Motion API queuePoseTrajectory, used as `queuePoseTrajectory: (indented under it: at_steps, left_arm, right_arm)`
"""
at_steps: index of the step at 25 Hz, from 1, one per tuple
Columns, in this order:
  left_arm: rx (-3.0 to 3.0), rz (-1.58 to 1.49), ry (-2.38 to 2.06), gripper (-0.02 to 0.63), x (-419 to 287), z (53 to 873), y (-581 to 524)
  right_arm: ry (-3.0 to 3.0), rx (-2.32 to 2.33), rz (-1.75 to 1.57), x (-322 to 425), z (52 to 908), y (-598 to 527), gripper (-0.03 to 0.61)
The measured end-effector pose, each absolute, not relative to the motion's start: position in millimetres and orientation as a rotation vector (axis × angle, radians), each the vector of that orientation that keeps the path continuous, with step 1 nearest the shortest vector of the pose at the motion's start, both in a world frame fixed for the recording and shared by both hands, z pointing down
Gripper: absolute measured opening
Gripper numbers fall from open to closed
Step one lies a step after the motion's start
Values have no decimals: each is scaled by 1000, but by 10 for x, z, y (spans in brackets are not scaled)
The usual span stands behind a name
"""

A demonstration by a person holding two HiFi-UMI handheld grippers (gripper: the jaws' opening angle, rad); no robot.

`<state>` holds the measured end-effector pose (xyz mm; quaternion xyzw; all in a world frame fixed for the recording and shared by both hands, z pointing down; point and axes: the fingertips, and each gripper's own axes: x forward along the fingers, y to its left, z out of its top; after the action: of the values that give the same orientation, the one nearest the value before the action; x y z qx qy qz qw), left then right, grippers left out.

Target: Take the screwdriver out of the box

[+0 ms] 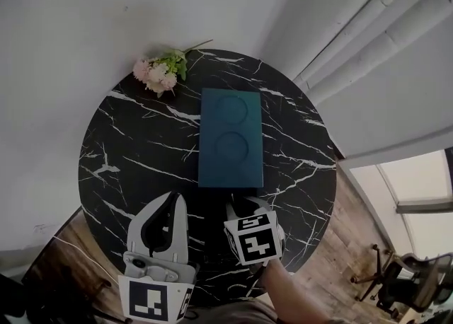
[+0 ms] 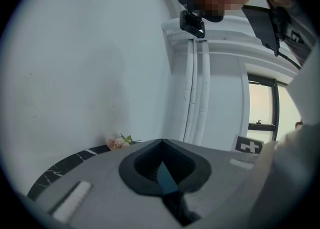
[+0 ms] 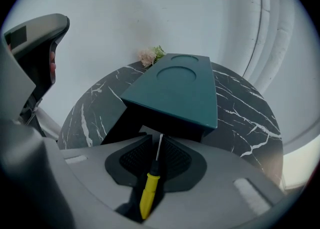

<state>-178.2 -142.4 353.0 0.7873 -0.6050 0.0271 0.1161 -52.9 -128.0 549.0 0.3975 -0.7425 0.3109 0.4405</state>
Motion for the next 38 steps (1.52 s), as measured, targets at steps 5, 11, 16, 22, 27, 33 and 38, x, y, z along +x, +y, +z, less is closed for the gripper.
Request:
queuePoseTrajectory:
  at_steps: [5, 11, 16, 22, 27, 33, 38]
  left_arm:
    - [2301, 65, -1717, 0, -1773, 3612, -1491]
    - [2295, 47, -1700, 0, -1807, 3659, -1520]
    - [2289, 51, -1716, 0, -1869, 3645, -1492]
    - [2303, 48, -1731, 0, -1837, 3566, -1447]
    - [2332, 37, -1718, 0, -1715, 3475, -1364]
    - [2345, 24, -1720, 0, -1665, 3405, -1249]
    - [2357, 19, -1715, 0, -1611, 3379, -1198]
  right_arm:
    - [-1785, 951, 773, -544, 5548, -1293, 86]
    - [-1774, 938, 702, -529, 5556, -1344, 25]
    - [-1820, 956, 704, -522, 5521, -1350, 25]
    - [-1863, 1023, 682, -425, 5363, -1340, 25]
    - [-1848, 984, 622, -377, 5295, -1172, 26]
    - [-1791, 897, 557, -301, 5342, -902, 26]
    - [-1748, 855, 540, -228, 5414, -781, 26]
